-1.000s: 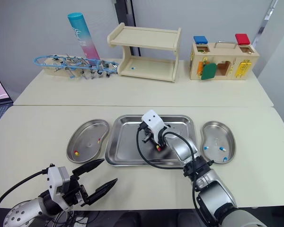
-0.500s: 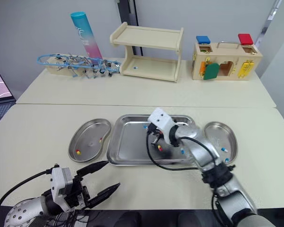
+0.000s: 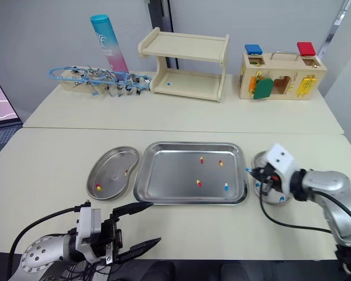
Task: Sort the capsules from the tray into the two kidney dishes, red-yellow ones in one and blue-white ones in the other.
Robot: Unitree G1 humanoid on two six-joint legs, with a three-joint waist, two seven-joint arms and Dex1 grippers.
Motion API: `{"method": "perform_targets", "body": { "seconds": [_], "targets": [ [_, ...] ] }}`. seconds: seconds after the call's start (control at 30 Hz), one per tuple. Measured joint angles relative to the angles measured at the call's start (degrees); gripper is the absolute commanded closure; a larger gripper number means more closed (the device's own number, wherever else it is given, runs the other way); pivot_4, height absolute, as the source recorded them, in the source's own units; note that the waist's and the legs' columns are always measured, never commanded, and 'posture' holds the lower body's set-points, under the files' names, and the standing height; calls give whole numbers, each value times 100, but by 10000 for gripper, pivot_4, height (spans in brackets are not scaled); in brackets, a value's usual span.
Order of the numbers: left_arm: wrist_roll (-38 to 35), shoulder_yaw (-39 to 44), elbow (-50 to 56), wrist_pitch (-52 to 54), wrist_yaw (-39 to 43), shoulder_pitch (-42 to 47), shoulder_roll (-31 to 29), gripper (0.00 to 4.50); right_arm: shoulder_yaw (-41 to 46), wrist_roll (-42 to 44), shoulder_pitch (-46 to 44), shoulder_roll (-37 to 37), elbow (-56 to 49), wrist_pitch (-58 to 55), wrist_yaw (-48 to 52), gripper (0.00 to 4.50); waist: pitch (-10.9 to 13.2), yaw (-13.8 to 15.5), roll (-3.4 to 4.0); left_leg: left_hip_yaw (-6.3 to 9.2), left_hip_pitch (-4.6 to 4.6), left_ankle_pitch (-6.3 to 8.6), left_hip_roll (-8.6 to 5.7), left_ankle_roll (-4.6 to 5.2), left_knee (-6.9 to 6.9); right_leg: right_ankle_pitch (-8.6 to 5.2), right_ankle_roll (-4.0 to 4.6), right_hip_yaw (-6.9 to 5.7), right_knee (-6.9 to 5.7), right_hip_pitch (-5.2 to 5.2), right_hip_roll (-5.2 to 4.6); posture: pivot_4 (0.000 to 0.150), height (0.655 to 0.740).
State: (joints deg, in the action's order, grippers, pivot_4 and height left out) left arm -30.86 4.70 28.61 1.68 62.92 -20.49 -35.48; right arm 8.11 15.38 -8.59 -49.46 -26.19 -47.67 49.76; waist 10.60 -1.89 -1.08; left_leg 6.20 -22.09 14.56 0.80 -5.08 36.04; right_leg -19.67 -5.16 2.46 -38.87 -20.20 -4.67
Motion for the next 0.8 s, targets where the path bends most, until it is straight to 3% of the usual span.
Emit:
{"method": "perform_targets", "body": {
  "seconds": [0.17,0.37,0.53,0.77,0.8],
  "targets": [
    [-3,-80,-9,-113,283,65,-48,0,277,-78,596,-344,270,195,-8,44757,0,2,0,-1,3,0,0,0,0,0,0,0,1,3,0,1500,7400],
    [20,-167,-60,-237,416,119,-49,0,278,-65,621,-412,416,-21,-168,44757,1,8,-2,-1,2,0,0,0,0,0,0,0,1,4,0,1500,7400],
    [64,-170,-157,-339,409,132,-47,0,273,-60,561,-496,528,-111,-218,29201,2,9,-3,-1,2,0,0,0,1,0,0,0,2,4,0,1500,7400],
    [74,94,-177,-301,46,71,-50,0,519,-12,574,-660,698,608,50,7529,2,8,-3,0,2,0,0,0,1,0,-1,-2,2,5,0,1500,7400],
    [74,195,-171,-224,-90,34,-57,0,570,-12,582,-661,734,805,114,7529,2,7,-3,0,2,0,0,0,1,0,-1,-1,2,6,0,1500,7400]
  ]
}}
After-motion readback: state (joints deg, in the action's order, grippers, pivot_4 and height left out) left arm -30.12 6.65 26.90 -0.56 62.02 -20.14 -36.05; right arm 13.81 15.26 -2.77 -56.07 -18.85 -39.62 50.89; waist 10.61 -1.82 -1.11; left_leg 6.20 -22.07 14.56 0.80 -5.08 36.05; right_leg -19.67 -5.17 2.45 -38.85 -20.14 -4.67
